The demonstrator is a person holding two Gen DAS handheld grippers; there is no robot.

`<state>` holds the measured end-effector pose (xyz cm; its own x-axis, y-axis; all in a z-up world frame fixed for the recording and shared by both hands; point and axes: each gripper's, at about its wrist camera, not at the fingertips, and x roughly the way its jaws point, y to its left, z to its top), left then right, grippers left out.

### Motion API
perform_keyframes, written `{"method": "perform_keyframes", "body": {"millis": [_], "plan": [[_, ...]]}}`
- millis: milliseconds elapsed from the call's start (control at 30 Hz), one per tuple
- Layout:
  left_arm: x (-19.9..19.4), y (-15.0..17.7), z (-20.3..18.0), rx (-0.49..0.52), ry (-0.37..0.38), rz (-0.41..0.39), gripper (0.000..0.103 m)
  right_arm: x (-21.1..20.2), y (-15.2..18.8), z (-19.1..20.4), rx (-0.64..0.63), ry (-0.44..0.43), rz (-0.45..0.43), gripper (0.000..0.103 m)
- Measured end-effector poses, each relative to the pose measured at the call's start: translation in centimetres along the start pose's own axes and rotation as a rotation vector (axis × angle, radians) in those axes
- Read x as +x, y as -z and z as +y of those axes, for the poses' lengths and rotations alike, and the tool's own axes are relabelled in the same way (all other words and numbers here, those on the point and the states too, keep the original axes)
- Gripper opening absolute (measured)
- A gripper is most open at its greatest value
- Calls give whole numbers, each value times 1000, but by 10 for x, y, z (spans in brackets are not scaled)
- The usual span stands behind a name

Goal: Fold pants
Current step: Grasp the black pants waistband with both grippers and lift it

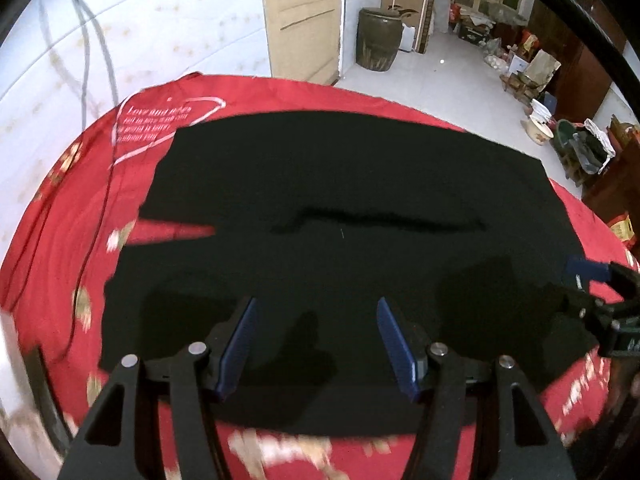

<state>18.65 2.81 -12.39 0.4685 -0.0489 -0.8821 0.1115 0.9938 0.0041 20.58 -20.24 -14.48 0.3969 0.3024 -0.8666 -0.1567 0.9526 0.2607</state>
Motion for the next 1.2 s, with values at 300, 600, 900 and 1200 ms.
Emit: {"method": "perform_keyframes", "body": {"millis": [300,600,900,1200], "plan": [[62,-78,11,36,6,-20,64,48,-81,-38,-100,30,-31,98],[120,-138,20,57,0,-35,64,95,-143,-58,-265,53,-21,98],[159,-166,47,41,-16,-34,66,146,-176,-60,-348,35,49,98],[160,-164,34,128,-26,-72,53,143,-176,-44,-455,50,63,51]]}}
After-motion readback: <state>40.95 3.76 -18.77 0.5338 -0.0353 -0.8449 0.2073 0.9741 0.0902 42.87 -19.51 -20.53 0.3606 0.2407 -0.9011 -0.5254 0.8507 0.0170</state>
